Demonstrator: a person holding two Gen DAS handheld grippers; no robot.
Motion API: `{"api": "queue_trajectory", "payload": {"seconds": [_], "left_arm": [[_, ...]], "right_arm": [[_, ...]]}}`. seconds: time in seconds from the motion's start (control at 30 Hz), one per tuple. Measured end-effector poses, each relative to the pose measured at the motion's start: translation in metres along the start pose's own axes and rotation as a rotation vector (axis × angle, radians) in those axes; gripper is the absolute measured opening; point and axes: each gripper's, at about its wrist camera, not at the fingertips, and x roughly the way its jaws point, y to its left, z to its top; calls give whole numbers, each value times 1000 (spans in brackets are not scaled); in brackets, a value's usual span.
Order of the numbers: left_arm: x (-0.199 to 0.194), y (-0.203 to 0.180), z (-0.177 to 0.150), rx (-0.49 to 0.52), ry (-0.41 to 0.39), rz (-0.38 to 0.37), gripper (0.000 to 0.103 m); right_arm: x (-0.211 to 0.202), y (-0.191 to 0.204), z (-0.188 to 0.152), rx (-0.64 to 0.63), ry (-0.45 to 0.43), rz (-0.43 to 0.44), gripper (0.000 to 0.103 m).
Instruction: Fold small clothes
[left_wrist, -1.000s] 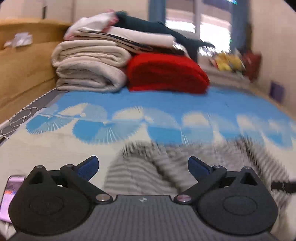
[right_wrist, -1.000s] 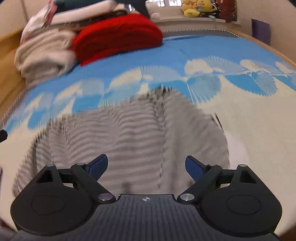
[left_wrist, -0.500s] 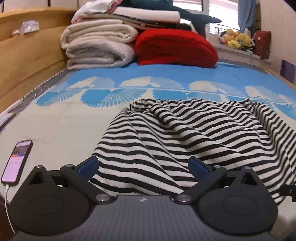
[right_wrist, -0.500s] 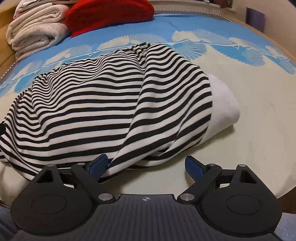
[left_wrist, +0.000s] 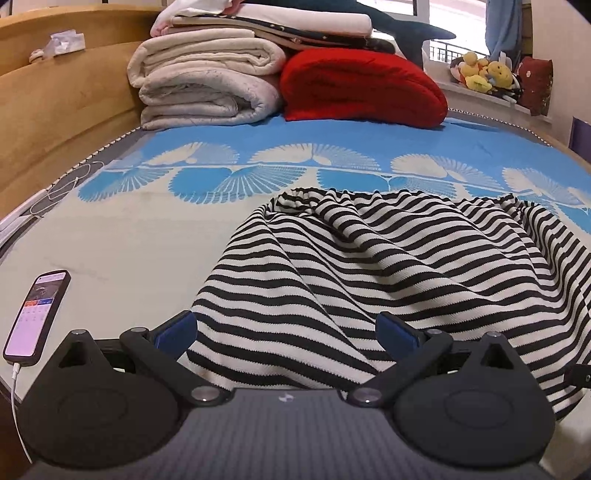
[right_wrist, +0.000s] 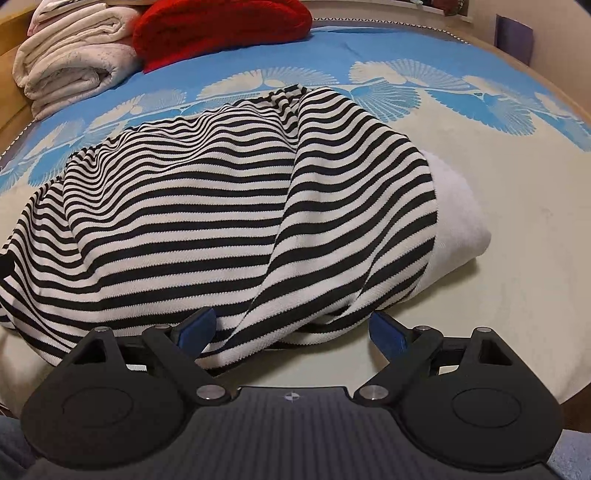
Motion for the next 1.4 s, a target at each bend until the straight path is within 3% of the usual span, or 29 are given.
{"api": "queue_trajectory", "payload": {"seconds": [0.93,1.07,1.23,1.4], "left_arm": [[4,-5,1,22,10,8,103],[10,5,2,24,33,40,103],[18,49,6,-122,73,87,103],[22,79,7,-203,106,70,103]], "right_arm": [[4,-4,2,6,19,19,90],[7,-38,12,192,27,73,90],[19,-104,18,570,34,180,90],[40,-133,23,707,49,241,91]]}}
